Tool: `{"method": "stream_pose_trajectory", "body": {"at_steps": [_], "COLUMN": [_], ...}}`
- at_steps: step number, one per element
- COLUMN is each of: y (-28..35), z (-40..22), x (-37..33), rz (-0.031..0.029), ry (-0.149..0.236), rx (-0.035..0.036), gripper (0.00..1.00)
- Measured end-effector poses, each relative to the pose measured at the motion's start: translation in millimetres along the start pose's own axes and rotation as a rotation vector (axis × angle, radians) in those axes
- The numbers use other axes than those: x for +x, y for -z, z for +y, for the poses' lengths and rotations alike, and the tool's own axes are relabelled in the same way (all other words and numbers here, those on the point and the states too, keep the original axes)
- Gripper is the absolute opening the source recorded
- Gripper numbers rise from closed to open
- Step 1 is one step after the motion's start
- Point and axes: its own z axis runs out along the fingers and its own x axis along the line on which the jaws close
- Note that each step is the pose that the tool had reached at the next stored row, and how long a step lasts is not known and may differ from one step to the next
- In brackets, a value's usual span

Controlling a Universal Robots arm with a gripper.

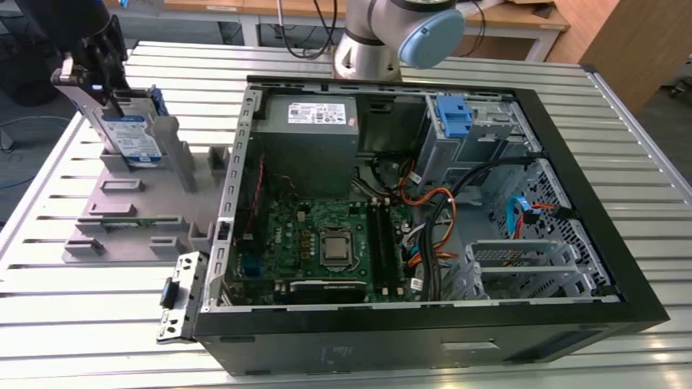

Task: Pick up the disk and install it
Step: 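Pick up the disk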

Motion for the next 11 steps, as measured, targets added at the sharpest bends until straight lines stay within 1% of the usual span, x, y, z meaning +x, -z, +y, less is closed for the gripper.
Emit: {"method": "stream_pose_trajectory", "body": {"at_steps": [3,9,10,11], "y": [-4.8,-4.9,-5.0,-5.0], "z": [-0.1,-0.1,-0.1,-0.1], "x": [0.4,0.4,0.4,0.4], "rz": [0.0,0.0001,0.0,0.0001], "ry": [0.0,0.0,0.0,0.0], "rx": [0.0001,-0.0001,-0.0001,-0.0002], "gripper": [0.49,0.49,0.47,0.41]}}
